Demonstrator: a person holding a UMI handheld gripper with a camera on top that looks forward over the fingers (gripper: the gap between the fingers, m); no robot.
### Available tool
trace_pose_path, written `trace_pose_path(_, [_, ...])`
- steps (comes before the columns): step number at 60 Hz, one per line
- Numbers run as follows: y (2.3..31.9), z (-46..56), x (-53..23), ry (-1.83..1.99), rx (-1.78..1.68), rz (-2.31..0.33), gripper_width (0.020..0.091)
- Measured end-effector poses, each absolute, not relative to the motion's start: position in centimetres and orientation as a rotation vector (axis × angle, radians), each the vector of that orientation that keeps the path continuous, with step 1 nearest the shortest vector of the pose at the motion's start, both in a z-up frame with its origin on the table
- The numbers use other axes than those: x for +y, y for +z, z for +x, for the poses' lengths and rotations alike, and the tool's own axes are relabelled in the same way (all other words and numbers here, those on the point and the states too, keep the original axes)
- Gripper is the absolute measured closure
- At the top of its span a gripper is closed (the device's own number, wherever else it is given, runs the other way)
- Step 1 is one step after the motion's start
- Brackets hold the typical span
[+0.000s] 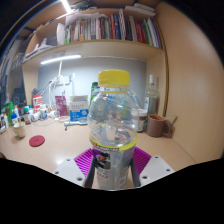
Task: Pour water
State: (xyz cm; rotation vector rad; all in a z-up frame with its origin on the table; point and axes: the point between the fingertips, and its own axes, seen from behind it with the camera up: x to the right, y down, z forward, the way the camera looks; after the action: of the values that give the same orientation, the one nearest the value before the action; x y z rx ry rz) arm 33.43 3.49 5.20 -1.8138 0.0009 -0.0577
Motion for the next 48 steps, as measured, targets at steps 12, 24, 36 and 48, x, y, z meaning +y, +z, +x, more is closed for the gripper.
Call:
trace_pose_path(12, [4.7, 33.4, 4.2, -0.096, 0.06, -1.904, 0.0631])
trace_pose_path(24, [12.3, 28.2, 7.2, -0.194, -0.123, -1.936, 0.0644])
trace_pose_path(36, [21.2, 17.3, 14.9, -0.692, -0.728, -1.748, 0.0645])
trace_pose_path(48, [20.7, 5.2, 18.9, -1.246, -1.483, -1.281, 0.0649])
